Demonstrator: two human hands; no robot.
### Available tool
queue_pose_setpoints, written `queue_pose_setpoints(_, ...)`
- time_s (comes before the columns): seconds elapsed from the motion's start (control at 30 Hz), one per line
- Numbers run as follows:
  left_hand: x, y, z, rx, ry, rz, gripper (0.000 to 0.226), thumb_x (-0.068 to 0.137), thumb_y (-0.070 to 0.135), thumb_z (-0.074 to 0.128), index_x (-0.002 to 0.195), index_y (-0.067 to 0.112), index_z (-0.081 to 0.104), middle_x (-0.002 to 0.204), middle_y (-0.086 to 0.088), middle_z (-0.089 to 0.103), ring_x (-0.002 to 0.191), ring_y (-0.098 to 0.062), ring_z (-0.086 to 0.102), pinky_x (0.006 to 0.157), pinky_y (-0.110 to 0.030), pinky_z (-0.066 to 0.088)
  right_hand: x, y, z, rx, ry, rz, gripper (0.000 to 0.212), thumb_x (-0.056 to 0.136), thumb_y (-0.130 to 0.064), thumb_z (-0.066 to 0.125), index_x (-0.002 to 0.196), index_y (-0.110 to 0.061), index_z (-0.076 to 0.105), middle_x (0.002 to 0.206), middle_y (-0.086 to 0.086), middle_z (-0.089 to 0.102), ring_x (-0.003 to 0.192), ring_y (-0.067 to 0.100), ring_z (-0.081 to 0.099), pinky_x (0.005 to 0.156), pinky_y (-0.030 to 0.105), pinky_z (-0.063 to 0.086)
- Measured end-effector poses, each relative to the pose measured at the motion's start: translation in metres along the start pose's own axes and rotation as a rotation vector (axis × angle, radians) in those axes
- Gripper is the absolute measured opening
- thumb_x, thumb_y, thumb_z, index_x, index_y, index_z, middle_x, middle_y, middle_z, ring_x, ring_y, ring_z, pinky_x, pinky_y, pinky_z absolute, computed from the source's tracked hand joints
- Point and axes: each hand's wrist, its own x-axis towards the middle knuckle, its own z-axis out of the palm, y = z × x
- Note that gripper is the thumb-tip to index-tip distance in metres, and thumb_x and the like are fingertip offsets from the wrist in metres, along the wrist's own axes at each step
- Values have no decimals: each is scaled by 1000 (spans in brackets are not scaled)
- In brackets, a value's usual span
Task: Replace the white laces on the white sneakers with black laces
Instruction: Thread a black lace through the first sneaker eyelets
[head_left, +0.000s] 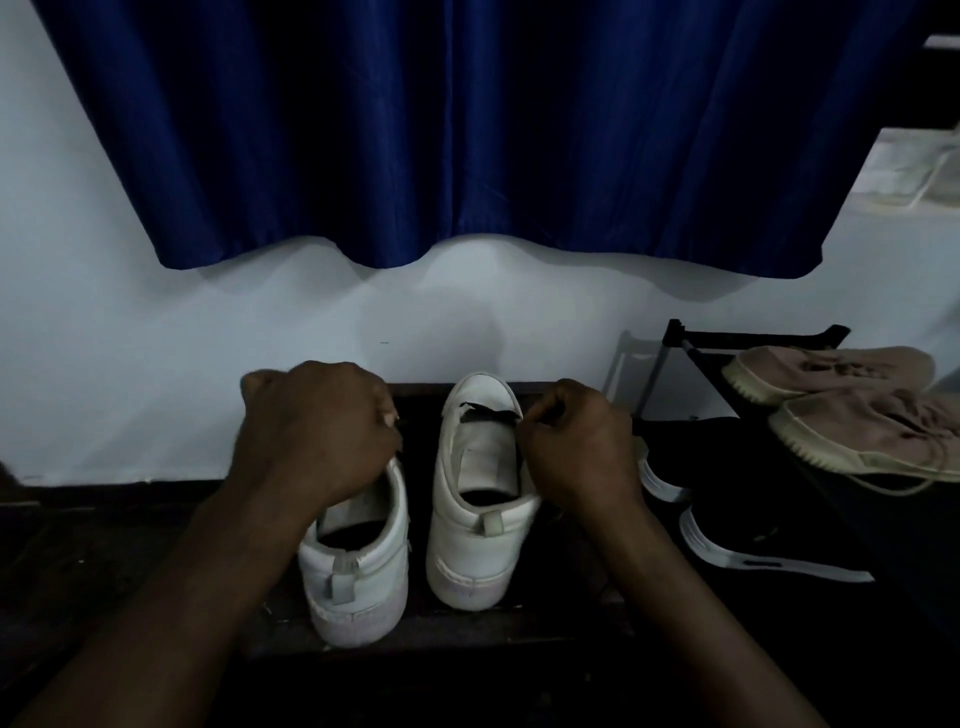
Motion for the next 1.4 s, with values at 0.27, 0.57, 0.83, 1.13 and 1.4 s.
queue_pose_setpoints(0.27, 5, 3, 13, -141, -210, 37, 58, 89, 73, 42, 64, 31, 74, 69, 17, 71, 80, 1, 61, 93, -38, 39, -2, 3, 1, 52, -20, -64, 3, 73, -20, 68, 72, -22, 70, 78, -6, 71, 80, 13, 65, 66, 24, 44)
queue_pose_setpoints(0.57, 13, 19, 25, -41, -173, 69, 32, 88, 30, 60, 115, 45, 64, 99, 20, 72, 110, -13, 62, 93, -40, 29, -6, -7, -7, 2, -13, -134, 12, 74, -12, 73, 72, -23, 78, 71, -6, 74, 68, 8, 66, 64, 25, 50)
queue_pose_setpoints(0.83, 16, 29, 28, -14, -185, 59, 13, 89, 36, 60, 89, 36, 73, 92, 14, 71, 107, -17, 61, 100, -44, 34, -5, -5, -16, -37, -55, -57, 12, 76, -19, 74, 73, -29, 80, 64, -8, 73, 60, 8, 67, 62, 27, 56)
queue_pose_setpoints(1.13, 11, 30, 18, 21, -344, 99, 23, 90, 28, 51, 100, 33, 71, 116, 11, 69, 116, -22, 58, 99, -40, 41, -3, -6, -11, -70, -90, -59, 21, 78, -17, 72, 94, -28, 82, 91, -6, 77, 86, 11, 70, 65, 12, 41)
queue_pose_setpoints(1.4, 15, 26, 22, -386, -290, -110, 17, 85, 33, 60, 79, 26, 74, 99, 3, 75, 102, -25, 66, 93, -37, 50, -1, -9, -7, -148, -118, -64, 28, 79, -22, 72, 101, -37, 80, 107, -7, 77, 102, 13, 70, 78, 14, 40)
